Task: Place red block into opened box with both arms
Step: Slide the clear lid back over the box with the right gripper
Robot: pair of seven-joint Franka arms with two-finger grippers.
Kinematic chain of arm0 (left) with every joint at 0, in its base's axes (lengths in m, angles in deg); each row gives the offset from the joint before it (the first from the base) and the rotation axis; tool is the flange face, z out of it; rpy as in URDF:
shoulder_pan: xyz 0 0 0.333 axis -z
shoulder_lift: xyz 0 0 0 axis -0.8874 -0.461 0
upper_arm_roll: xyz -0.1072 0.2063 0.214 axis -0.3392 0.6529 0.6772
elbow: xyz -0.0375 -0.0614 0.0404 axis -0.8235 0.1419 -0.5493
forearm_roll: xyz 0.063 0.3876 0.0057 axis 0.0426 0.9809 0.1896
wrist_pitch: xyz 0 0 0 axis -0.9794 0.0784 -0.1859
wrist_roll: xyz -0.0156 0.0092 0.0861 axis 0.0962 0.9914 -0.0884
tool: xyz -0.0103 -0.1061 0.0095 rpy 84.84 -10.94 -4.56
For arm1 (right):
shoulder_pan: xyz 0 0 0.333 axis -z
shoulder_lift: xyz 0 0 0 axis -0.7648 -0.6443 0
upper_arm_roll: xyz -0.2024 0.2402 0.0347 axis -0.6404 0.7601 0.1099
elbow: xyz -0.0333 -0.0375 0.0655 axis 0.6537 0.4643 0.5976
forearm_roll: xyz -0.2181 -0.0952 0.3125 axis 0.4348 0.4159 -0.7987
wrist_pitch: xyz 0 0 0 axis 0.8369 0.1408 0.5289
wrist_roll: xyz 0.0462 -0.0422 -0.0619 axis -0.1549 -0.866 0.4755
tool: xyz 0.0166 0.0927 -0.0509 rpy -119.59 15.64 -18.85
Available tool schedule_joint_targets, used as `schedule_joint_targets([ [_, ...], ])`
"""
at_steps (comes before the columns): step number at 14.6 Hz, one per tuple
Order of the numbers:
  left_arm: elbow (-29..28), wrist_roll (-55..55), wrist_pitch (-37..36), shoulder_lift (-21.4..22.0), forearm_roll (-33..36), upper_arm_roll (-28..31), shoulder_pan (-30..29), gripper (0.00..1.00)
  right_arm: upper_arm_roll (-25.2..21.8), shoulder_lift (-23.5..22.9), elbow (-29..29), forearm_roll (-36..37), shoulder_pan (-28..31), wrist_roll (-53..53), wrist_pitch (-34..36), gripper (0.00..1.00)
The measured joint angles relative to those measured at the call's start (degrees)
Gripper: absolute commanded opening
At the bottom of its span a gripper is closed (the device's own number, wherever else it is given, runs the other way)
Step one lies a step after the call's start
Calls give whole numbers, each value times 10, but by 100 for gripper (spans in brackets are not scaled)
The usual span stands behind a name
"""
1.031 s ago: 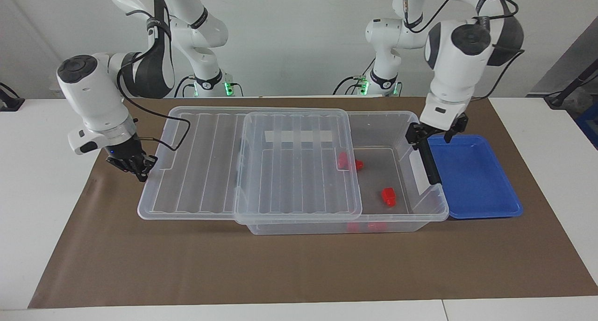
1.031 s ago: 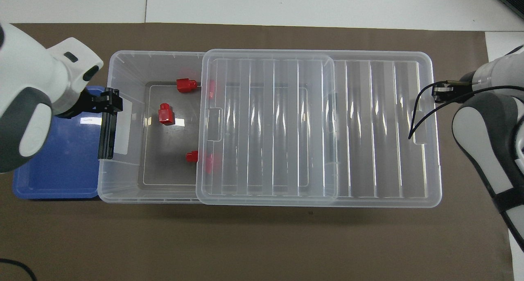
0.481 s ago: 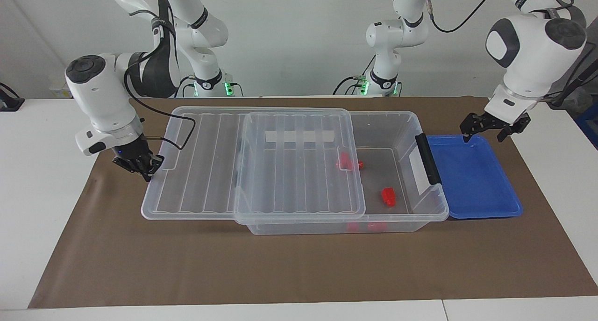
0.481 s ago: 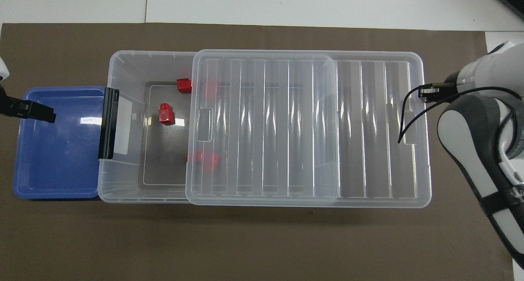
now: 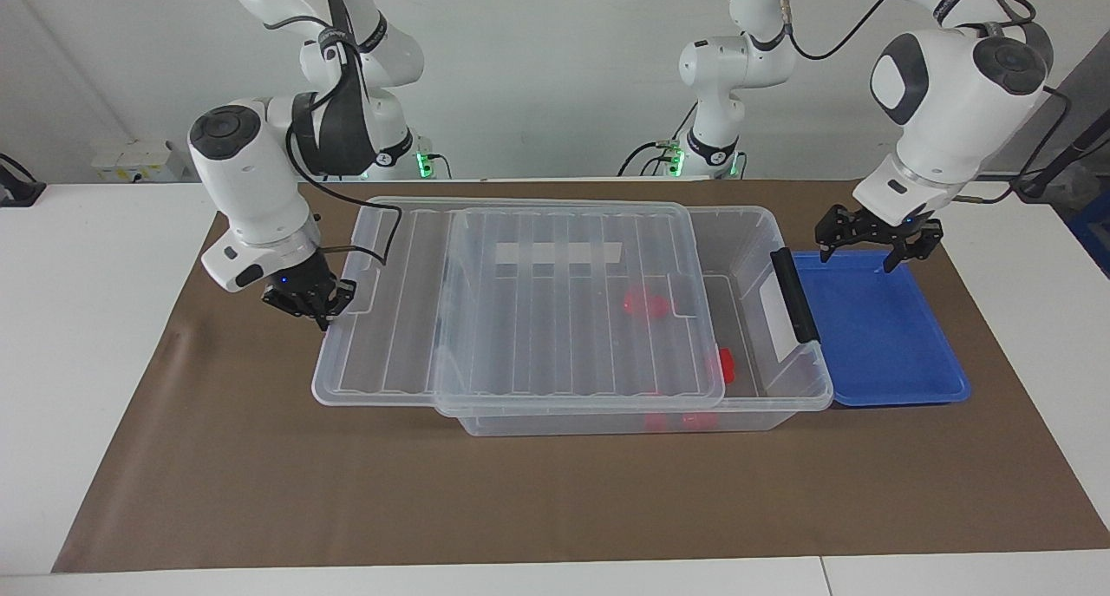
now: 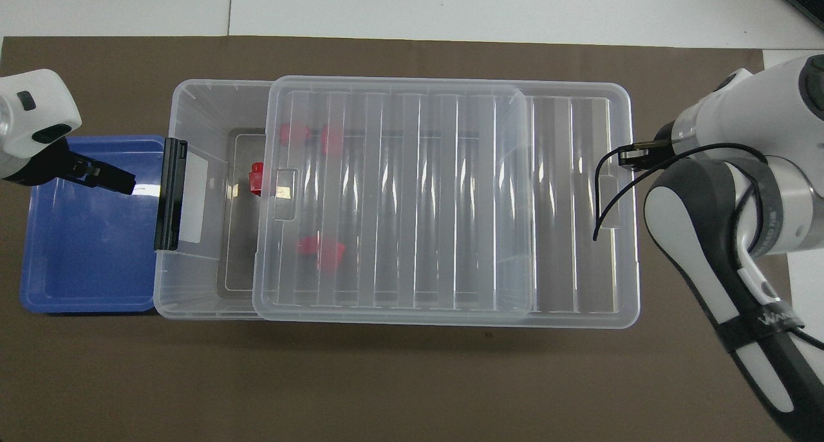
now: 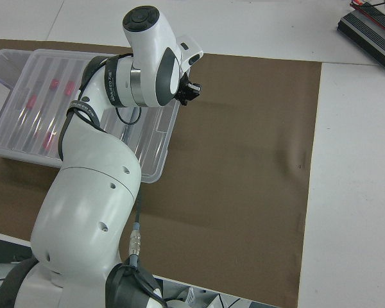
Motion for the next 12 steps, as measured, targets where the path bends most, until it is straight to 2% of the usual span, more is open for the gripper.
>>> schedule_joint_targets([
  [7,-5,0,-3,52,-3,0,4,100,4,1,0,0,-43,0,14,0],
  [12,-9,0,-3,53,-3,4,4,100,5,2,3,0,-67,0,17,0],
])
